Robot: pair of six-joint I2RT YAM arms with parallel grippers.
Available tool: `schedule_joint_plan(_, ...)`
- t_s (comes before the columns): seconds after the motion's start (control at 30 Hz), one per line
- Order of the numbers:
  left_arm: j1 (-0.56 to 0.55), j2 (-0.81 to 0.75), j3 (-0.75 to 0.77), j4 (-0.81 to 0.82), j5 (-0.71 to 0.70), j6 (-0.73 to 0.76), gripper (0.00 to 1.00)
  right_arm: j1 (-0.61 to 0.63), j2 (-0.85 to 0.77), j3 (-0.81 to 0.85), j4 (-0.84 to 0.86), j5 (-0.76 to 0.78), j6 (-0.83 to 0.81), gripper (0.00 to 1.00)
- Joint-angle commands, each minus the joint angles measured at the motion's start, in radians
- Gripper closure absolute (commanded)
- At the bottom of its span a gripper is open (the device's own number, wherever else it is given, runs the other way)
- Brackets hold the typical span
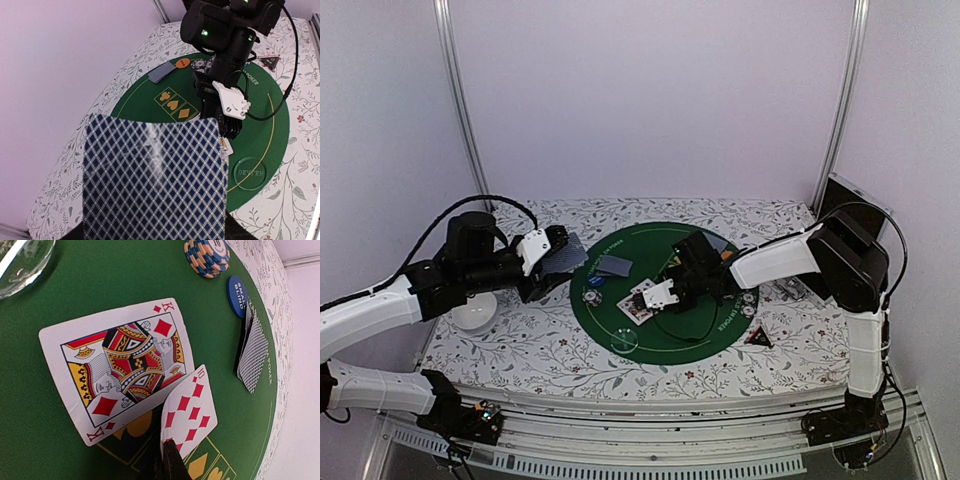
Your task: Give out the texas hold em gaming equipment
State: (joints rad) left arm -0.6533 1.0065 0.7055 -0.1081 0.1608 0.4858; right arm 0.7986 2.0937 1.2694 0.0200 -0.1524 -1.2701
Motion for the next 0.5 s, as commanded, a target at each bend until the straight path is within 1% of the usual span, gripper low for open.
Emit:
schedule_joint_plan(0.0,0.003,-0.008,-0.008,0.033,0.002,0.004,0.44,0.010,0.033,0.004,-0.026,-0.019,-0.053,0.99)
schedule_joint_plan(0.1,0.003,-0.009,-0.007,0.033,0.000,0.004,0.44,0.026,0.063,0.032,-0.033,-0.025,-0.068,0.99)
schedule_joint_plan(0.23,0.003,-0.010,-0.008,0.033,-0.001,0.005,0.44,0.038,0.063,0.050,-0.041,-0.051,-0.066,0.99)
schedule_joint_plan(0.37,0.003,-0.011,-0.009,0.033,0.000,0.005,0.43,0.037,0.054,0.035,-0.042,-0.029,-0.060,0.98)
schedule_joint_plan(0.47,0.004,-0.010,-0.008,0.033,0.002,0.004,0.43,0.037,0.034,0.025,-0.041,-0.062,-0.058,0.99)
